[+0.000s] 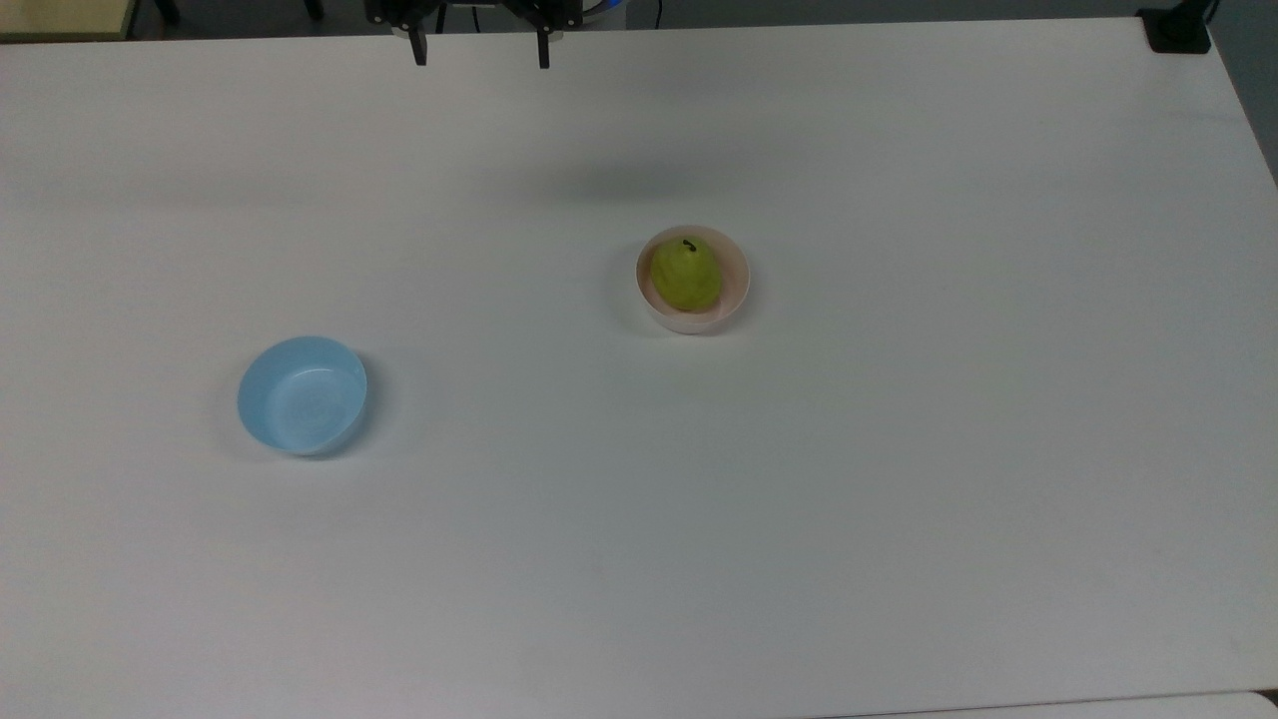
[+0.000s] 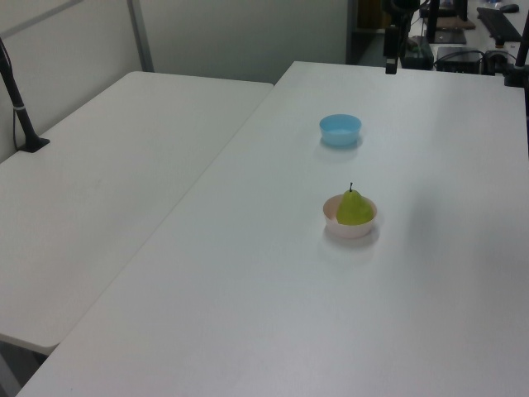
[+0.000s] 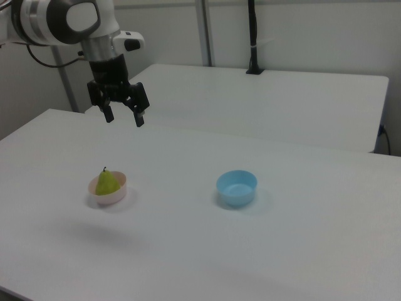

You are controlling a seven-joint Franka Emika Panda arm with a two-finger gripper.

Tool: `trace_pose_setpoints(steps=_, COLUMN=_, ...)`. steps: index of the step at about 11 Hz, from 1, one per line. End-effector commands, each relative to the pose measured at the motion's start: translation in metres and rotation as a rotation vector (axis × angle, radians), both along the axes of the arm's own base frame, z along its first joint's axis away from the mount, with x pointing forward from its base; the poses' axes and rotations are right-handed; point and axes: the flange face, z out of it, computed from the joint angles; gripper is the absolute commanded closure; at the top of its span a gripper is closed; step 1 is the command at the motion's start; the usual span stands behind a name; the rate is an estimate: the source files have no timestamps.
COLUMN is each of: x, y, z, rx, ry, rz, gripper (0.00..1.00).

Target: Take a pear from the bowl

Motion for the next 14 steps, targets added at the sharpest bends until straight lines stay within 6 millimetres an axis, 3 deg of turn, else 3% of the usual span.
trace_pose_setpoints(steps=1, x=-0.008, y=-0.005, z=0.007, rx=0.019, ry=-0.008, rz=-0.011, gripper=0.0)
trace_pose_setpoints(steps=6, x=-0.008, y=-0.004, z=0.006, rx=0.019, ry=-0.007, rz=-0.004, gripper=0.0)
trace_pose_setpoints(steps=9, x=-0.005, y=0.009, z=0.0, rx=0.02, ry=-0.005, rz=0.026, gripper=0.0)
trace_pose_setpoints(steps=11, x=0.0, y=0.021, z=-0.005, rx=0.022, ry=-0.017, rz=0.048, gripper=0.0)
trace_pose_setpoints(steps=13, x=0.001, y=0.047, z=-0.012, rx=0.023, ry=-0.012, rz=0.094, gripper=0.0)
trace_pose_setpoints(steps=14, x=0.001, y=0.071, z=-0.022, rx=0.024, ry=0.006, rz=0.136, gripper=0.0)
